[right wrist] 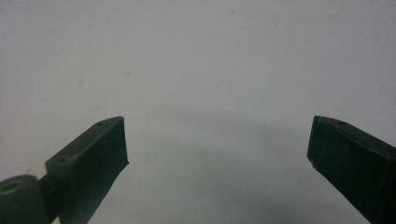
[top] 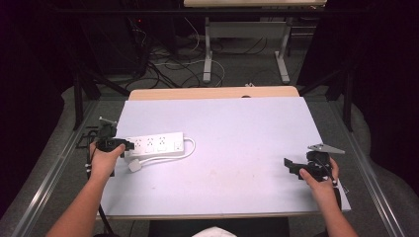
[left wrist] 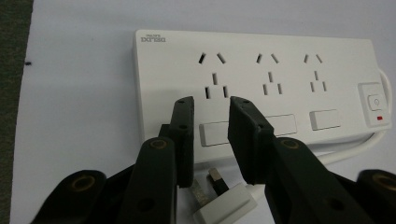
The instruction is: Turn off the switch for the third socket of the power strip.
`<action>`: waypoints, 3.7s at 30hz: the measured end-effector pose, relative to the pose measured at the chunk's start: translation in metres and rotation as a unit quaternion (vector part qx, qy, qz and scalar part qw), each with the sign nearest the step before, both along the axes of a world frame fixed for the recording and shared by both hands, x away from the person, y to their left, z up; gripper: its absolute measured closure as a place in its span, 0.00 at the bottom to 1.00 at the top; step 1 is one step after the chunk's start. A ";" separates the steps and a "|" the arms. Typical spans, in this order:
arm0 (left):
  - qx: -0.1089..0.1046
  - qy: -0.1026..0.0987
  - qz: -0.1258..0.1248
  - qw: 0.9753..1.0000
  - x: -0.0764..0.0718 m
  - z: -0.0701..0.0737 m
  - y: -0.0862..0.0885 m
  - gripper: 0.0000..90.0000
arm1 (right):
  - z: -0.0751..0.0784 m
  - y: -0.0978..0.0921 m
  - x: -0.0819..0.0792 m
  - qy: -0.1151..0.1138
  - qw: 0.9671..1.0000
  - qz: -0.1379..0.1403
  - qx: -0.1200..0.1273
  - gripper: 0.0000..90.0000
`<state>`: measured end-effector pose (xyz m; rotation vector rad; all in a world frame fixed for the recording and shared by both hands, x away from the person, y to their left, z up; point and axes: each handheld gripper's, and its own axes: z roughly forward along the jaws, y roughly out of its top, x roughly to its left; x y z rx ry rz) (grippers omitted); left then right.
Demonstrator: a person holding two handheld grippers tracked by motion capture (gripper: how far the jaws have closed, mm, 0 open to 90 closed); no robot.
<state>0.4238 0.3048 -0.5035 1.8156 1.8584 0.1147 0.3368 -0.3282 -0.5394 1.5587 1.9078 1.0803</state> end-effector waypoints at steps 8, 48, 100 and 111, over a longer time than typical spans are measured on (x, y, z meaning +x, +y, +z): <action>0.002 0.006 -0.001 1.000 0.002 -0.004 -0.001 0.87 | 0.000 0.000 0.000 0.001 1.000 0.002 0.001 0.06; 0.018 0.022 -0.009 1.000 0.002 -0.007 -0.005 0.99 | -0.001 0.001 0.001 0.003 1.000 0.007 0.002 0.07; 0.016 0.002 -0.027 1.000 0.000 -0.010 -0.003 0.93 | -0.003 0.000 0.002 0.011 1.000 0.001 0.009 0.07; 0.027 -0.008 -0.030 0.999 -0.003 -0.007 -0.002 0.87 | -0.005 0.002 0.007 0.016 1.000 0.009 0.009 0.08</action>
